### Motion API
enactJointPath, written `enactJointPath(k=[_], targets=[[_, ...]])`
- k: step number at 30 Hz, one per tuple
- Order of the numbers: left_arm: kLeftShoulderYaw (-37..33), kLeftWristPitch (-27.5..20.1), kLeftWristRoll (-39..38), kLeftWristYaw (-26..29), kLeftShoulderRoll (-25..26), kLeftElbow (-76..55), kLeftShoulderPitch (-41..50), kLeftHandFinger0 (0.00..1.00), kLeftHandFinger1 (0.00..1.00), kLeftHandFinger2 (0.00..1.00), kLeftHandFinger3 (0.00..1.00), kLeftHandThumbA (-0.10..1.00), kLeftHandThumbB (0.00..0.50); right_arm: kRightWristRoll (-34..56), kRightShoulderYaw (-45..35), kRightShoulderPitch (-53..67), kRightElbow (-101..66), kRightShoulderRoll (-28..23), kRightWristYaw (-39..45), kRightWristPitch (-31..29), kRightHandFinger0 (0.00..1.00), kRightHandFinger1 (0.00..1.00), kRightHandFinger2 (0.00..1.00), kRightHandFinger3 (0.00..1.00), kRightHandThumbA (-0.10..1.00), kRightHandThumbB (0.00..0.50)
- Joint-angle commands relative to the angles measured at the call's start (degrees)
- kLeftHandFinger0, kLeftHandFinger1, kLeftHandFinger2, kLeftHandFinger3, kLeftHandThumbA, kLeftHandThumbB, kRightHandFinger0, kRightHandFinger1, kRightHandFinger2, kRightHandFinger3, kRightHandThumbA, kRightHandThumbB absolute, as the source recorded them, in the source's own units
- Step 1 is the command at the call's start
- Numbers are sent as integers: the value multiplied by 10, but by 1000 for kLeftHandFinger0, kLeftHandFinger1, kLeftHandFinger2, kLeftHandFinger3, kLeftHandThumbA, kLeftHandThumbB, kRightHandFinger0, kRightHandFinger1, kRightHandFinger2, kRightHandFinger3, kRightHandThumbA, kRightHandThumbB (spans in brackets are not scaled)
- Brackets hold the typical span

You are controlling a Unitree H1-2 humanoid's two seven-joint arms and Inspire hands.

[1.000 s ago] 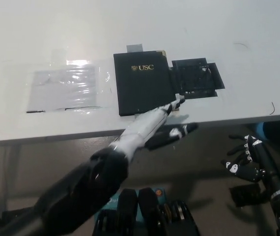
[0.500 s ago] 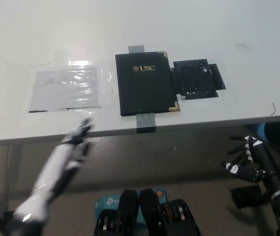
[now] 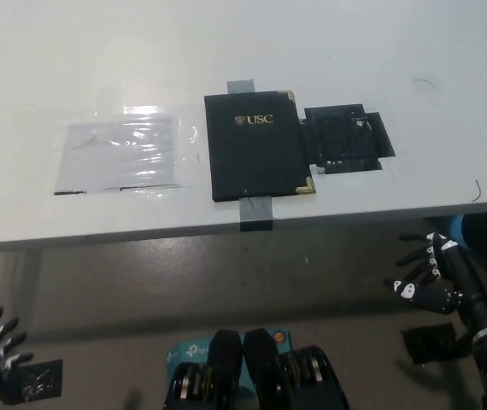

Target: The robot uses its left hand to push the cover of the diary kept in the middle of the desk towards the right to close it

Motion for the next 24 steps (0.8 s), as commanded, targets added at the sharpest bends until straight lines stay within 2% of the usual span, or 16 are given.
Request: enactJointPath(k=[1, 9, 13, 14, 18, 24], targets=[[31, -97, -40, -28, -16, 28, 2, 765, 834, 859, 932, 1000, 395, -3, -10, -25, -19, -13, 0, -7, 279, 364, 462, 705, 831, 103], [50, -77, -42, -39, -25, 30, -8, 743, 795, 818, 878, 1000, 420, -4, -8, -27, -17, -8, -2, -9, 275, 358, 464, 718, 827, 95], [58, -71, -37, -42, -22, 31, -15, 717, 762, 812, 894, 1000, 461, -3, -9, -26, -15, -5, -5, -12, 276, 366, 484, 724, 841, 101], [59, -68, -37, -43, -23, 31, -16, 719, 764, 813, 894, 1000, 448, -3, -9, -25, -17, -5, -5, -11, 283, 374, 491, 731, 848, 101], [59, -54, -31, -44, -22, 28, -17, 725, 761, 809, 890, 1000, 467, 2, -13, -21, -17, -4, -5, -12, 287, 378, 493, 729, 846, 103], [64, -49, -35, -46, -24, 25, -21, 712, 753, 804, 865, 1000, 459, 3, -14, -24, -16, -2, -4, -10, 282, 371, 472, 699, 844, 107]])
